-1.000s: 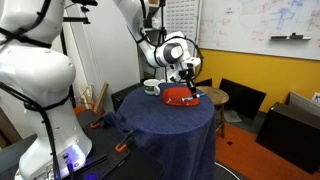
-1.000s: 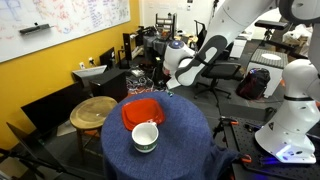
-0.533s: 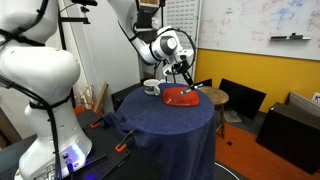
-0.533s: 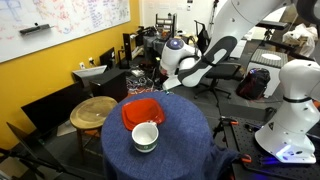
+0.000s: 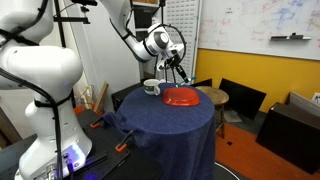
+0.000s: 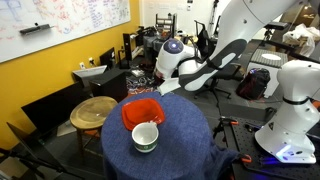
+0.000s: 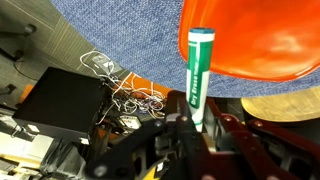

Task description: Place the marker inside the green and white mug

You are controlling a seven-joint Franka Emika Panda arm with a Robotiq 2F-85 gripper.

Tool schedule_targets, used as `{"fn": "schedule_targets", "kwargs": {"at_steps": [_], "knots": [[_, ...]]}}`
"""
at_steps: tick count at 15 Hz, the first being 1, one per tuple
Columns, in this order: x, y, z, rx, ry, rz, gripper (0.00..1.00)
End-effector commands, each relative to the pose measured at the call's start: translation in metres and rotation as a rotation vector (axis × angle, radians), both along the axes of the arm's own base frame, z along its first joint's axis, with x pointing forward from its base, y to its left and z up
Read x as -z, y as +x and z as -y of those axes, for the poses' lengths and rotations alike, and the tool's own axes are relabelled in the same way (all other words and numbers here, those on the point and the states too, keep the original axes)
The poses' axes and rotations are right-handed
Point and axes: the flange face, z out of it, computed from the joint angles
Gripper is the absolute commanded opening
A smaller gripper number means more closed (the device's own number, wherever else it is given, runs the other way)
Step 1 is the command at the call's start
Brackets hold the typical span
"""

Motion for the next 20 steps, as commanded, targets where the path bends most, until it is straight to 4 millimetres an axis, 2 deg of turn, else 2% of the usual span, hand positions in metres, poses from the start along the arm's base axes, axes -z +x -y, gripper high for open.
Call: {"fn": "schedule_targets", "kwargs": {"at_steps": [1, 9, 20], "knots": [[-0.007, 0.002, -0.022, 0.018, -0.038, 0.027, 0.05], [-0.007, 0.007, -0.077, 0.023, -0.092, 0.053, 0.05], [-0.006, 0.011, -0.130, 0.003, -0.160, 0.025, 0.05]]}}
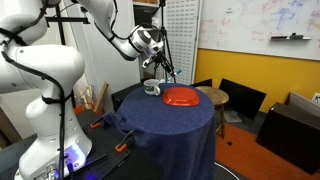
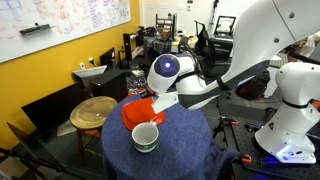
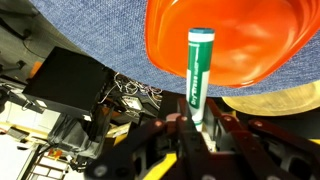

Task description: Place the marker inside the green and white mug

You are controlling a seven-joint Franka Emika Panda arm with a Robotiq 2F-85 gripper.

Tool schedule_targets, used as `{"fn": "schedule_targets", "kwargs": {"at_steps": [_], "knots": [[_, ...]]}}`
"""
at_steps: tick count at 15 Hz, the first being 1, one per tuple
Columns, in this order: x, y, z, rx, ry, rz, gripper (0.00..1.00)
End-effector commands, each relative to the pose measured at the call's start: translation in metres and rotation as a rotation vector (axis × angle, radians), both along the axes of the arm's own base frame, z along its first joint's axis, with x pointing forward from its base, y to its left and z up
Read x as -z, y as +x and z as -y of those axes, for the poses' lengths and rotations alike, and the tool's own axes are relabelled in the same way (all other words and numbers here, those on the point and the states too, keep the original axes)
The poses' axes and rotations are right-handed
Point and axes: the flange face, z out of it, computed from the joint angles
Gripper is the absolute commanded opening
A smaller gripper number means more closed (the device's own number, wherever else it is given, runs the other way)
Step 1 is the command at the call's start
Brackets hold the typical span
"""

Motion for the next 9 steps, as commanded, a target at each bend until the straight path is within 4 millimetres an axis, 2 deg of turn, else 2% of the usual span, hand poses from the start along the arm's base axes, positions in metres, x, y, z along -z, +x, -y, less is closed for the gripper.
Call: {"fn": "schedule_targets", "kwargs": {"at_steps": [1, 9], "knots": [[-0.007, 0.007, -0.017, 0.014, -0.042, 0.013, 0.05], [-0.006, 0.016, -0.046, -0.058, -0.061, 0.013, 0.05]]}}
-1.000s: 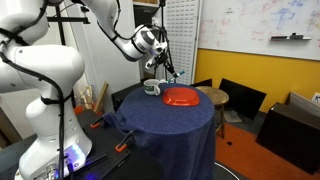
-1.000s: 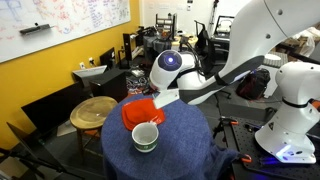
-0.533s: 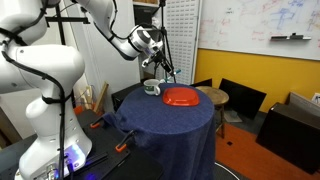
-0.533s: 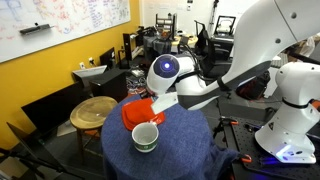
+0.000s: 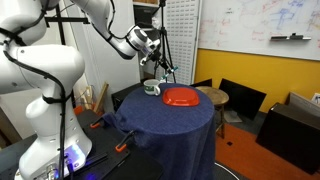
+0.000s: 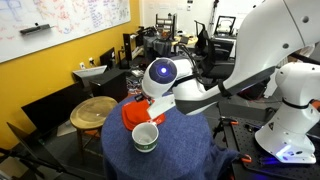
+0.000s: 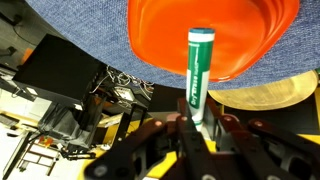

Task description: Place the marker inside the green and white mug

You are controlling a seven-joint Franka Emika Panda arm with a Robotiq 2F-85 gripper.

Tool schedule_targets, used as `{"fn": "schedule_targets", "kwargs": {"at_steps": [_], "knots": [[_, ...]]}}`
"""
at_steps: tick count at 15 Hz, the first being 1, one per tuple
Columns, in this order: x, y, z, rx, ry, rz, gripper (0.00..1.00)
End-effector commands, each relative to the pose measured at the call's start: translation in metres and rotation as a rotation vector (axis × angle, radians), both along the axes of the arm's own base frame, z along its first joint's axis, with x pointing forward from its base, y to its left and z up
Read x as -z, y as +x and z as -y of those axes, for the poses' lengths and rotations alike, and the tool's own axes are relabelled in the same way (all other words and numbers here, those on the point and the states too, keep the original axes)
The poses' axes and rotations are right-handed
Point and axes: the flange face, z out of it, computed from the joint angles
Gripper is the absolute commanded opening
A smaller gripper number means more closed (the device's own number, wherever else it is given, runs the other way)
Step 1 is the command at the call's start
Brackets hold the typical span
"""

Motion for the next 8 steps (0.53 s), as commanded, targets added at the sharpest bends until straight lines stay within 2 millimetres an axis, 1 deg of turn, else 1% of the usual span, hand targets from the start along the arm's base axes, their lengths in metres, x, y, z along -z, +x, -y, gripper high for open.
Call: {"fn": "schedule_targets", "kwargs": {"at_steps": [1, 8], "knots": [[0.000, 0.006, -0.013, -0.015, -0.029, 0.002, 0.05], [0.008, 0.011, -0.034, -0.070, -0.027, -0.006, 0.05]]}}
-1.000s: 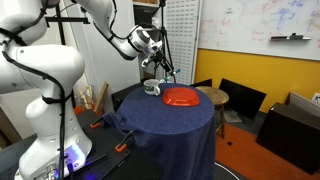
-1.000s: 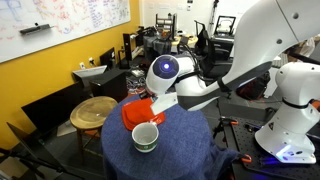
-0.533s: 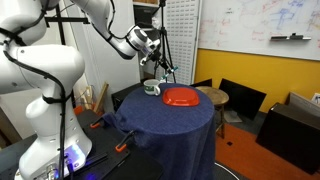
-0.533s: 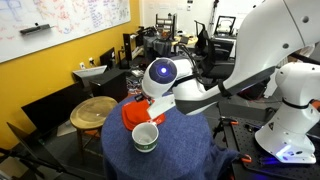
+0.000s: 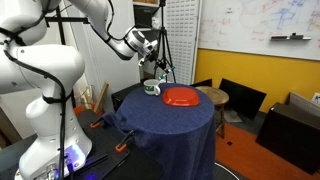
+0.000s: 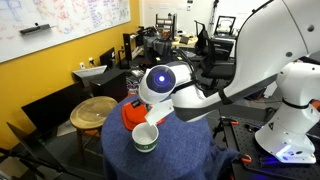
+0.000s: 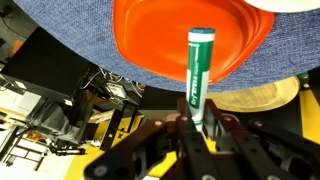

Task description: Place the marker inside the green and white mug

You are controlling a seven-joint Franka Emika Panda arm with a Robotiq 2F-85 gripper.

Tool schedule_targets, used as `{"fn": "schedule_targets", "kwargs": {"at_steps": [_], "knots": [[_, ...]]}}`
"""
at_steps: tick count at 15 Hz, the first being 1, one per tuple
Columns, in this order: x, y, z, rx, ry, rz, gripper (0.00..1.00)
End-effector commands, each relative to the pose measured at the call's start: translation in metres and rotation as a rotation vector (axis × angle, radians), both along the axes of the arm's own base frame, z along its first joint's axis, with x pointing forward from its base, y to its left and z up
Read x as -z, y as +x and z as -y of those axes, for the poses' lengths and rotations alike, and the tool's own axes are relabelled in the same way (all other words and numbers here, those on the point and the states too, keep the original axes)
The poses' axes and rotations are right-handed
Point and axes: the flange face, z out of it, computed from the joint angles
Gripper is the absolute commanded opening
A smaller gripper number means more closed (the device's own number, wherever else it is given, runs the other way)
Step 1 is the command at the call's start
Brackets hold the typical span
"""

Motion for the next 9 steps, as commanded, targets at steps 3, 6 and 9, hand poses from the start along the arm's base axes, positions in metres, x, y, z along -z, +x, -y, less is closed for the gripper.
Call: {"fn": "schedule_targets", "kwargs": {"at_steps": [3, 6, 9], "knots": [[0.002, 0.008, -0.017, -0.047, -0.013, -0.007, 0.05], [0.005, 0.011, -0.028, -0.072, -0.009, -0.017, 0.05], [0.009, 0.014, -0.037, -0.095, -0.003, -0.028, 0.05]]}}
